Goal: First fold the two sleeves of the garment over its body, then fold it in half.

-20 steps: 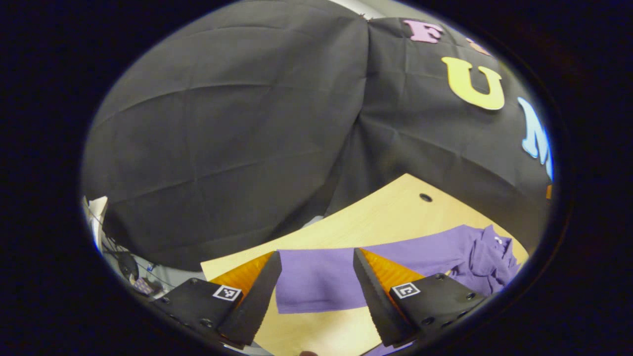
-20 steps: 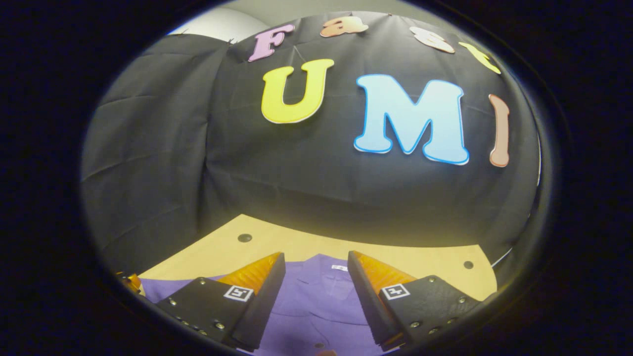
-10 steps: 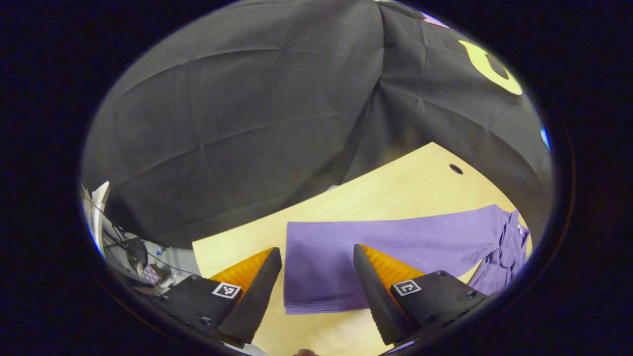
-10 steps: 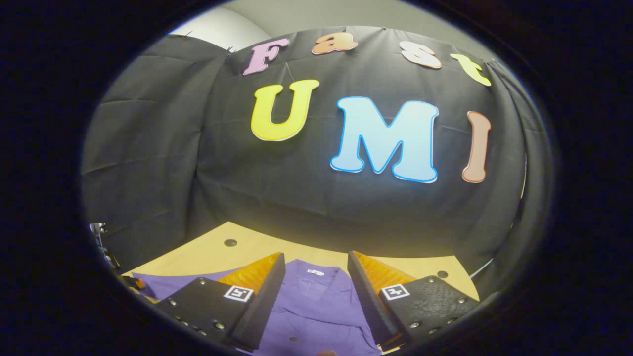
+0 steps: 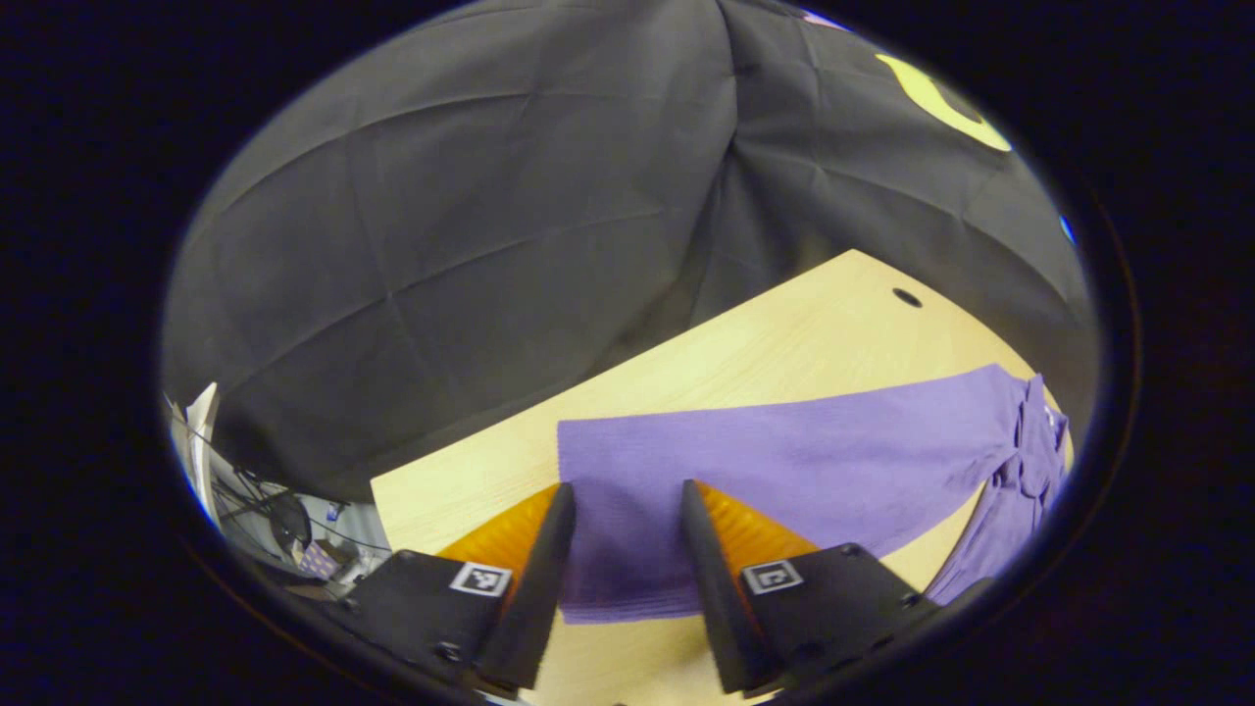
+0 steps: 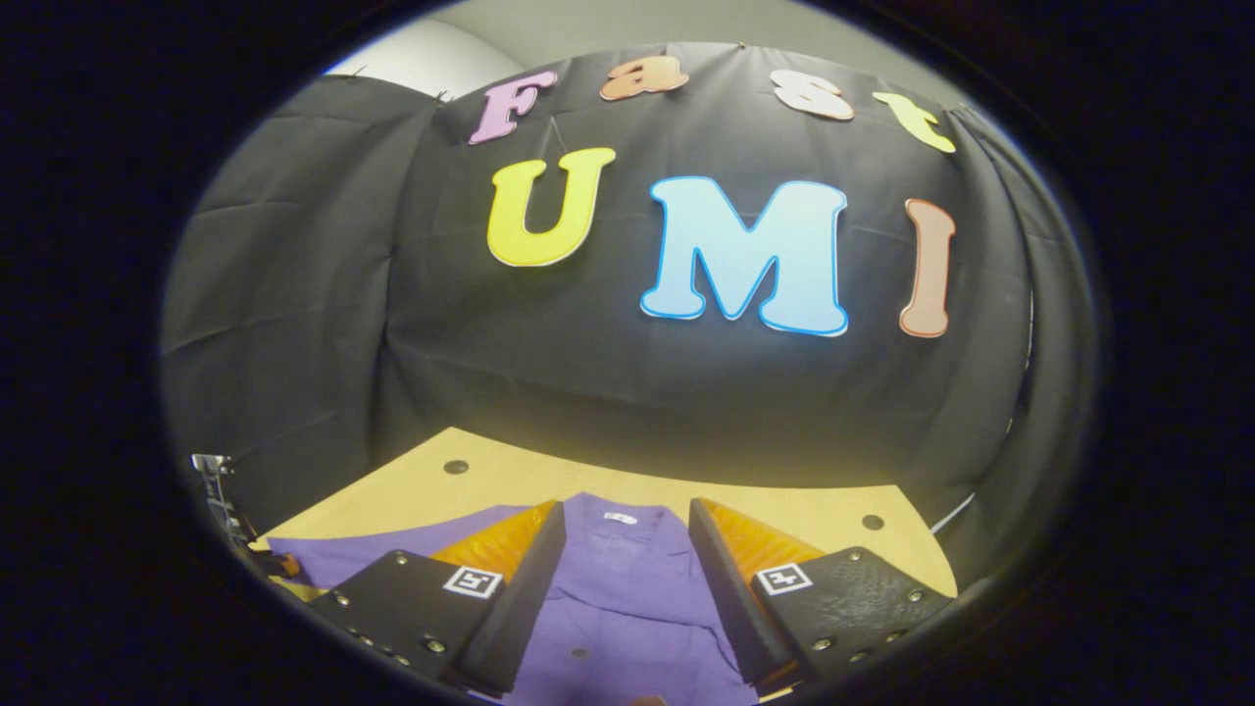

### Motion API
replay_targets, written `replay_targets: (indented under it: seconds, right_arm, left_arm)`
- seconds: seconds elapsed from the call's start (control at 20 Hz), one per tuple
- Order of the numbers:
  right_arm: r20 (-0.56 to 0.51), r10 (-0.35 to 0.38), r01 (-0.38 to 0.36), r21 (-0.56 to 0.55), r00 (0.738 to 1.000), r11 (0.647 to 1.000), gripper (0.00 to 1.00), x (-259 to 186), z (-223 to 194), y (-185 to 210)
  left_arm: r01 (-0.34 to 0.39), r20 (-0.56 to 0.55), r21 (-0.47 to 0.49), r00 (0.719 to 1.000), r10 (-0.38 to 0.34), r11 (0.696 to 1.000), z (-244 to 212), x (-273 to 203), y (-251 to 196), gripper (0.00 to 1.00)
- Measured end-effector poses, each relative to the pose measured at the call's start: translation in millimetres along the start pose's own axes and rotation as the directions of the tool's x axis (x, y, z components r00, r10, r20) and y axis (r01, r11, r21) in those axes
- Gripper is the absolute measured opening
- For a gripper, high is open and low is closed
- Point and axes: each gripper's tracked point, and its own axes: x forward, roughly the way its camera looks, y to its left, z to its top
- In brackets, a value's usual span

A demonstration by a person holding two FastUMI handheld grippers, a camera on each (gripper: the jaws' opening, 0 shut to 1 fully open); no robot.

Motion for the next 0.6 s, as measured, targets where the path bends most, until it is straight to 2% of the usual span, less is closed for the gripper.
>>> replay_targets:
  seconds: [0.15,0.25,0.35,0.4,0.6]
  right_arm:
    - [-0.003,-0.004,0.004,0.002,1.0,1.0,0.78,-3.9,-2.1,-6.8]
    - [0.0,-0.014,0.014,0.011,1.0,1.0,0.78,-5.0,-3.2,-12.4]
    - [0.004,-0.029,0.028,0.024,1.0,0.999,0.78,-7.0,-3.2,-21.0]
    - [0.002,-0.037,0.037,0.028,0.999,0.999,0.78,-7.3,-4.2,-25.8]
    - [-0.001,-0.073,0.073,0.039,0.997,0.997,0.78,-9.1,-8.0,-45.2]
  left_arm:
    - [0.025,0.003,0.003,1.0,-0.025,1.0,2.5,4.5,-12.8,0.38]
    - [0.022,-0.004,0.018,1.0,-0.022,1.0,4.5,2.9,-12.2,0.18]
    - [0.022,-0.004,0.018,1.0,-0.022,1.0,3.7,-2.4,-9.1,0.18]
    - [0.023,-0.02,0.025,1.0,-0.023,0.999,3.8,1.2,-13.9,0.07]
    - [0.063,-0.014,0.02,0.998,-0.062,0.998,16.2,4.5,-27.4,0.07]
